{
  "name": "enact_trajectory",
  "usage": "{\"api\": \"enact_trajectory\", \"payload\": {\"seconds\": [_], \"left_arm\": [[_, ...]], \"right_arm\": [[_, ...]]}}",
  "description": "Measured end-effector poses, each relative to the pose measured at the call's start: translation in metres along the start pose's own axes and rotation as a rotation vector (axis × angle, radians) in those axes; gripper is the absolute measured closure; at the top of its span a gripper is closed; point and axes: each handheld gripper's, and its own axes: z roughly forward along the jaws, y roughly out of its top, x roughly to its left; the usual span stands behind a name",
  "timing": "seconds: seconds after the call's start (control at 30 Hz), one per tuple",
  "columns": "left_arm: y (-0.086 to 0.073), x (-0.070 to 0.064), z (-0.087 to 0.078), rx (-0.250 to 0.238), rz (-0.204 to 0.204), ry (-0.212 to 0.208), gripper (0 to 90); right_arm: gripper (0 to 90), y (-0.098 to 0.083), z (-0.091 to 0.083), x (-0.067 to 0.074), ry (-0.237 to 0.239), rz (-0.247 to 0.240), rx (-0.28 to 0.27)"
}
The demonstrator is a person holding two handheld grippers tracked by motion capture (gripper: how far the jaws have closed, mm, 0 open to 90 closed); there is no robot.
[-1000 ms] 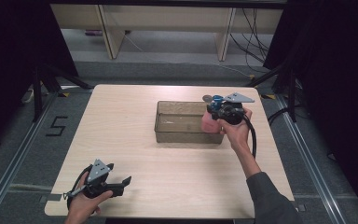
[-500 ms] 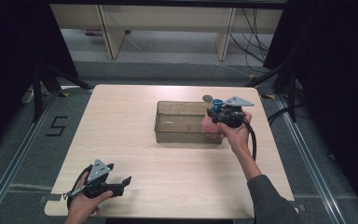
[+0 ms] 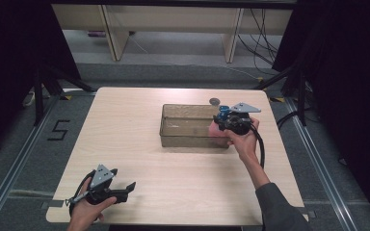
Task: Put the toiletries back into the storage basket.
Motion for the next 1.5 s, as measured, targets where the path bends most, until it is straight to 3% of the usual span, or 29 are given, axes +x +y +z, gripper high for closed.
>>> {"api": "enact_trajectory", "payload": {"seconds": [0.03,0.07,0.13,0.2,0.23,0.27,0.4,0.43,0.53,0.67,0.9,0.93,1.0,1.03,1.1,1.2,1.3,1.33,1.37,1.4,1.47,1.5], "left_arm": [[0.000,0.000,0.000,0.000,0.001,0.000,15.2],[0.000,0.000,0.000,0.000,0.000,-0.001,15.1],[0.000,0.000,0.000,0.000,-0.003,-0.001,15.2],[0.000,0.000,0.000,-0.004,0.003,-0.003,15.2],[0.000,0.000,0.001,-0.009,0.000,-0.004,15.2],[0.000,-0.001,0.000,-0.003,-0.003,-0.001,15.2],[-0.001,-0.001,0.000,0.000,0.000,0.000,15.2],[-0.001,-0.001,0.000,0.002,-0.001,0.001,15.2],[0.000,-0.001,0.000,-0.004,-0.001,0.000,15.2],[0.000,-0.001,0.001,-0.004,0.000,-0.001,15.1],[0.000,-0.001,0.001,-0.005,0.001,-0.001,15.1],[0.000,-0.001,0.001,-0.005,0.002,-0.001,15.1],[0.000,-0.001,0.000,-0.004,0.003,-0.002,15.2],[0.000,-0.001,0.000,-0.004,0.002,-0.003,15.2],[0.000,-0.001,0.000,-0.004,0.002,-0.002,15.1],[0.000,-0.001,0.001,-0.005,0.002,-0.002,15.2],[0.000,-0.001,0.000,-0.005,0.001,-0.002,15.2],[0.000,-0.001,0.000,-0.003,0.001,-0.001,15.2],[0.001,-0.001,-0.001,-0.002,0.008,0.003,15.2],[0.001,-0.001,0.000,-0.004,0.007,0.004,15.2],[0.001,-0.001,0.000,-0.005,-0.002,0.001,15.2],[0.001,-0.001,0.000,-0.005,0.001,0.001,15.1]], "right_arm": [[53.6,0.000,0.000,-0.002,0.000,-0.026,0.008],[53.6,-0.001,0.001,-0.001,-0.014,-0.023,-0.020],[53.6,-0.001,-0.001,-0.003,-0.009,-0.038,-0.013],[53.5,-0.003,-0.001,0.000,-0.006,-0.004,-0.004],[53.5,-0.003,-0.001,0.000,-0.006,-0.004,-0.004],[53.3,-0.002,-0.002,-0.002,-0.008,-0.034,-0.008],[52.9,-0.004,0.000,0.001,-0.018,-0.008,-0.013],[52.8,-0.004,0.001,0.001,-0.008,-0.034,-0.013],[41.7,-0.005,-0.002,0.002,-0.022,-0.018,-0.027],[27.3,-0.006,-0.008,0.005,-0.020,0.085,-0.057],[22.5,-0.005,-0.019,0.006,-0.009,0.110,-0.072],[21.9,-0.005,-0.021,0.008,-0.008,0.143,-0.066],[21.1,-0.006,-0.024,0.006,-0.014,0.131,-0.073],[20.7,-0.007,-0.026,0.008,-0.021,0.161,-0.068],[19.2,-0.008,-0.028,0.005,-0.023,0.139,-0.074],[19.0,-0.009,-0.033,0.007,-0.021,0.168,-0.072],[18.7,-0.011,-0.037,0.006,-0.031,0.166,-0.065],[18.7,-0.012,-0.038,0.008,-0.022,0.190,-0.074],[18.7,-0.012,-0.039,0.006,-0.027,0.162,-0.065],[18.6,-0.013,-0.041,0.009,-0.028,0.191,-0.066],[18.3,-0.015,-0.044,0.010,-0.022,0.199,-0.072],[18.4,-0.015,-0.046,0.008,-0.022,0.170,-0.084]]}}
